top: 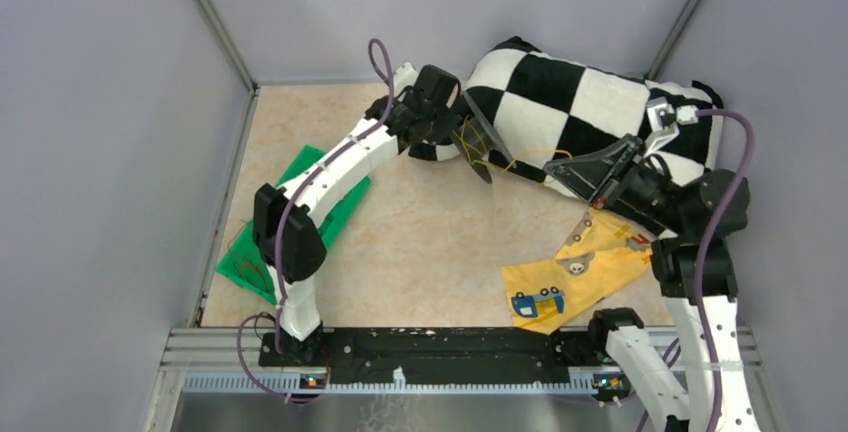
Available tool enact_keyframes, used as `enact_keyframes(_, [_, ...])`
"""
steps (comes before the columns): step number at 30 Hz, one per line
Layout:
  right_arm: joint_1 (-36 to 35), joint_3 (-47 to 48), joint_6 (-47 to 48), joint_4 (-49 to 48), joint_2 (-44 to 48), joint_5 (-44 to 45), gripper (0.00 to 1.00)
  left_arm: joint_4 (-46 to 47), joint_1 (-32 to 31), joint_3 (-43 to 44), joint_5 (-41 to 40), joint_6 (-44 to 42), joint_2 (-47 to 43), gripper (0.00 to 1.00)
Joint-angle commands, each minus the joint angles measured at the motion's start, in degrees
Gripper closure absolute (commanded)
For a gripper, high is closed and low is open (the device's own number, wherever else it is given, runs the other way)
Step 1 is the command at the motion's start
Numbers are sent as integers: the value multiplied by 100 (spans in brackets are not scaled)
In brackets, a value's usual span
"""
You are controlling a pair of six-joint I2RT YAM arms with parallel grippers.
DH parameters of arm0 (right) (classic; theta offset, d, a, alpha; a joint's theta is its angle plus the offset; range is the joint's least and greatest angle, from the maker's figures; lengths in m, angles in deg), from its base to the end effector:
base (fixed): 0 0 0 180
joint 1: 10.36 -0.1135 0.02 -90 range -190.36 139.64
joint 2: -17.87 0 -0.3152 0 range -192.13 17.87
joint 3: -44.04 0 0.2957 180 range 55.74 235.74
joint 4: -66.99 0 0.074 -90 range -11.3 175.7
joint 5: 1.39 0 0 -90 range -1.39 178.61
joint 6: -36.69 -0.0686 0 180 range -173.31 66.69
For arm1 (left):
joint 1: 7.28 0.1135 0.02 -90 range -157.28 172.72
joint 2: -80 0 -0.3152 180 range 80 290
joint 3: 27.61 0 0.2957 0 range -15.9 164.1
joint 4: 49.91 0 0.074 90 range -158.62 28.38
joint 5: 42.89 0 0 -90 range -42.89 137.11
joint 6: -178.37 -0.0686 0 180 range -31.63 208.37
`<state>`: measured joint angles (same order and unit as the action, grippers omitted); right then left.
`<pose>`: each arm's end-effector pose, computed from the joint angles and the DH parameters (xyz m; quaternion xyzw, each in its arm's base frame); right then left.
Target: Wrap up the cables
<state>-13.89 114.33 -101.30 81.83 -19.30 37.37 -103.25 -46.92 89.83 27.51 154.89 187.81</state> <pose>0.1240 0.0612 0.5022 -0.1246 0.6215 0.5457 0.5481 0.4060 -0.3065 0.3673 -0.2757 0.8657 -0.2156 0.3578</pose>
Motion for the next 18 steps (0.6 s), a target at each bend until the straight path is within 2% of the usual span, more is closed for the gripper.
enact_keyframes(1, [-283,-500,348,308,-28,86,100,1293,278,517,293,420,-756,100])
enact_keyframes(5, [-817,-781,892,780,-208,699,100,1419,463,438,431,388,-1115,100])
enact_keyframes(8, [-1147,-1055,982,734,-293,1093,100,1580,623,198,661,285,-1472,100])
enact_keyframes(12, [-1181,-1373,834,418,-282,1249,100,1559,886,-45,1229,83,-1826,100])
enact_keyframes(18, [-1184,-1472,971,664,-119,1666,100,1318,1256,-301,1812,-343,-2259,100])
